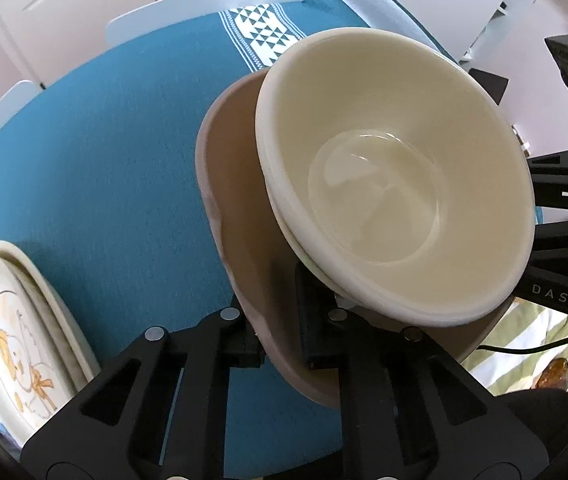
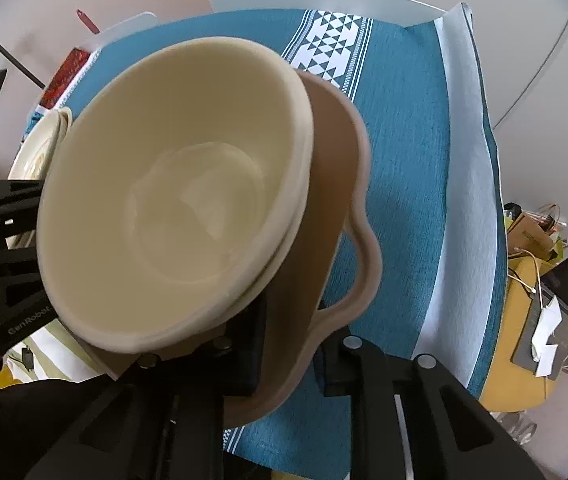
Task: Organize plates and bowls
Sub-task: 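Carry the taupe dish with bowls over the plate stack and lower it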
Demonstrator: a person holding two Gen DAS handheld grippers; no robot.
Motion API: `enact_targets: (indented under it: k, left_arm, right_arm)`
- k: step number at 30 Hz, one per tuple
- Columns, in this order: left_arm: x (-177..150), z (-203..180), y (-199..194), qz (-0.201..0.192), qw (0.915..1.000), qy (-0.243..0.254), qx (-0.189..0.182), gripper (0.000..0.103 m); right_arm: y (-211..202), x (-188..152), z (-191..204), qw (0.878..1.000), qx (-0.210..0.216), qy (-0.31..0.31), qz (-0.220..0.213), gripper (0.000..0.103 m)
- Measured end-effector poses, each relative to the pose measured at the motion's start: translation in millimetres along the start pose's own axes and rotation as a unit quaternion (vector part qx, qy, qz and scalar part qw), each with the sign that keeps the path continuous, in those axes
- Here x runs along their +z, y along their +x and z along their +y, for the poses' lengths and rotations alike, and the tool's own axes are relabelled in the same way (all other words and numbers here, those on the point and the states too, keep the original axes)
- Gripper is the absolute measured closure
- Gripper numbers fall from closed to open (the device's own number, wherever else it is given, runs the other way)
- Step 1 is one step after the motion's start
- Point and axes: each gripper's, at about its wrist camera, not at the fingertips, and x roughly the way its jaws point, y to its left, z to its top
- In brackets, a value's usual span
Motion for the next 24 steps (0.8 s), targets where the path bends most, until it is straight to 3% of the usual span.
enact_targets:
  k: [14,24]
  left_arm:
    - [6.7,-5.2,-13.4,-0.029,0.9993,0.008,0.021,0.095]
    - [11.0,-1.8,-31.0,-0.044,0.9982,-0.008,0.041,0.095]
  right_arm:
    - [-5.0,-11.2,-6.4,1.0,0.008,-0.004,-0.014,0.09]
    - [-26.1,5.1,-5.1,0.999,0.0,-0.024,-0.032,0.09]
